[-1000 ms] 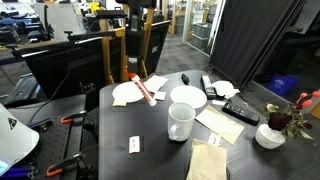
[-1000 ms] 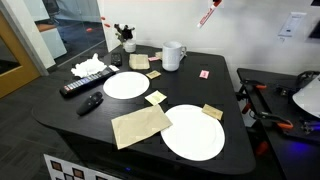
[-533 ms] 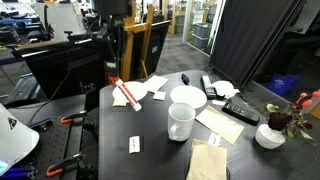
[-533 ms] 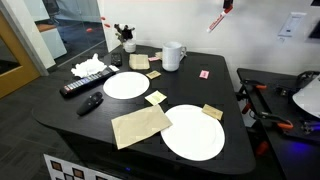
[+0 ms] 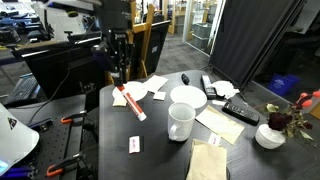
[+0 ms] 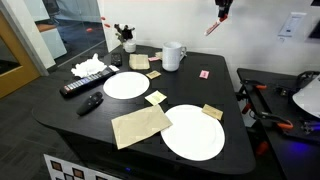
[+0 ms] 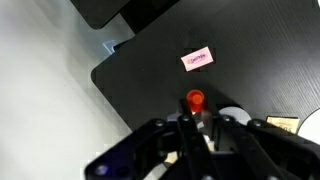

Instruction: Remove the marker from the mug cup and place it on the table

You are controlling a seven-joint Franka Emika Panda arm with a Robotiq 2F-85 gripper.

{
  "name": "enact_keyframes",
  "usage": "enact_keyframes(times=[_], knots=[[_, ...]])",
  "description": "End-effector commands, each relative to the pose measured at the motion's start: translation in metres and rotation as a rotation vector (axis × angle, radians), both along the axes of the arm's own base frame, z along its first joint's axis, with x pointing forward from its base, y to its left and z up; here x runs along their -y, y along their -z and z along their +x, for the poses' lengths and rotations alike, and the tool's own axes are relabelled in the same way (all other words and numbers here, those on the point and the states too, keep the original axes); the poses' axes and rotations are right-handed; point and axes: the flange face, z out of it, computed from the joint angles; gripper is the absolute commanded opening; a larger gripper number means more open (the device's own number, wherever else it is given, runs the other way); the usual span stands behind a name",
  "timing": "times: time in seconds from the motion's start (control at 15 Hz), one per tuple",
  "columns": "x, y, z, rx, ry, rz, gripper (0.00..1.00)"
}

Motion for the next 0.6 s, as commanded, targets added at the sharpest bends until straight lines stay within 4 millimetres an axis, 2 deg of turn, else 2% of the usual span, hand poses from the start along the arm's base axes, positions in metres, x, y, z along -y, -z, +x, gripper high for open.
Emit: enact_keyframes(times=[0.0, 0.53], knots=[[-0.002, 0.016, 0.001, 0.044, 0.083, -0.063, 0.04], [-0.003, 0.06, 0.003, 0.032, 0.248, -0.156, 0.04]])
